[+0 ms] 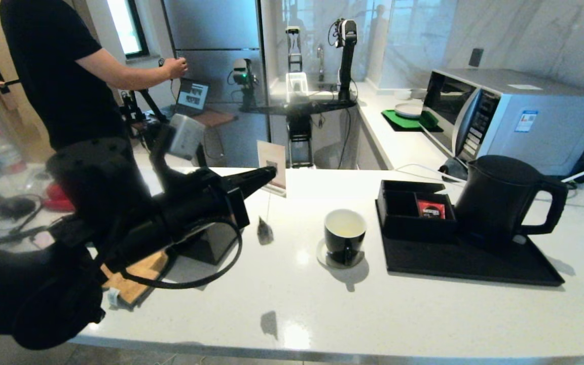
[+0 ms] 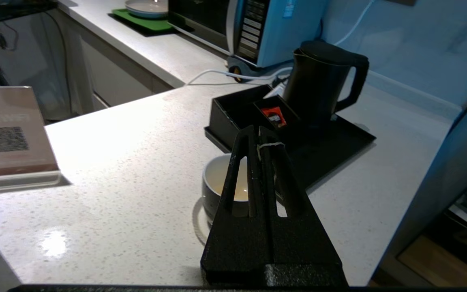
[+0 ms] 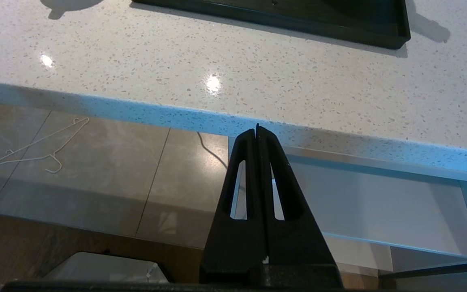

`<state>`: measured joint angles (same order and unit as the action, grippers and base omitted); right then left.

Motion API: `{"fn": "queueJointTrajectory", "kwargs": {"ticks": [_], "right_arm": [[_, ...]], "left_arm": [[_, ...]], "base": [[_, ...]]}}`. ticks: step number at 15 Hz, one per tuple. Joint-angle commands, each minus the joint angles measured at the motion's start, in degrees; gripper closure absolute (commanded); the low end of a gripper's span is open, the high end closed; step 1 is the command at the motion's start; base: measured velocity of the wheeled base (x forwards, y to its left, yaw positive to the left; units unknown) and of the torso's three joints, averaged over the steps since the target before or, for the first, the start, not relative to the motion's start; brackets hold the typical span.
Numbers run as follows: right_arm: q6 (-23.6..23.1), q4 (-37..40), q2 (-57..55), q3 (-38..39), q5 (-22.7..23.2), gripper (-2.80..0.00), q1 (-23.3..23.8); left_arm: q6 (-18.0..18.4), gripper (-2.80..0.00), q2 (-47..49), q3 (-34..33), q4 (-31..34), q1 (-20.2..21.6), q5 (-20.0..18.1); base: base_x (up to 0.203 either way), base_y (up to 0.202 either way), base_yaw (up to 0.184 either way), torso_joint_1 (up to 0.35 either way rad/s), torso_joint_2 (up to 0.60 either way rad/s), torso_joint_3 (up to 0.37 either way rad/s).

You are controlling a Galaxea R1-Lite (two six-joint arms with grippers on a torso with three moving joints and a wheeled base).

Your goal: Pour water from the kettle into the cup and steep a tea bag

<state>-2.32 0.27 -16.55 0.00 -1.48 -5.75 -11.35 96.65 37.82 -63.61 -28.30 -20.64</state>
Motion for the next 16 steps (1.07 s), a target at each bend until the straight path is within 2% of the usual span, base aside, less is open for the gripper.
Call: {"fn": "queueJointTrajectory", "kwargs": {"ticks": [1, 16], "right_arm": [[-0.1, 0.0, -1.1, 0.0, 0.0, 0.00, 0.0], [-0.1, 0.0, -1.4, 0.0, 0.0, 0.00, -0.2]], "left_arm": [[-0.1, 0.00, -0.6, 0.0, -0.4, 1.2, -0.1], [-0.3, 0.00, -5.1, 1.5, 0.4, 10.9, 0.7]], "base": [[0.000, 0.000, 0.000, 0.000, 0.00, 0.000], [0.000, 0.000, 0.000, 0.000, 0.00, 0.000]]}}
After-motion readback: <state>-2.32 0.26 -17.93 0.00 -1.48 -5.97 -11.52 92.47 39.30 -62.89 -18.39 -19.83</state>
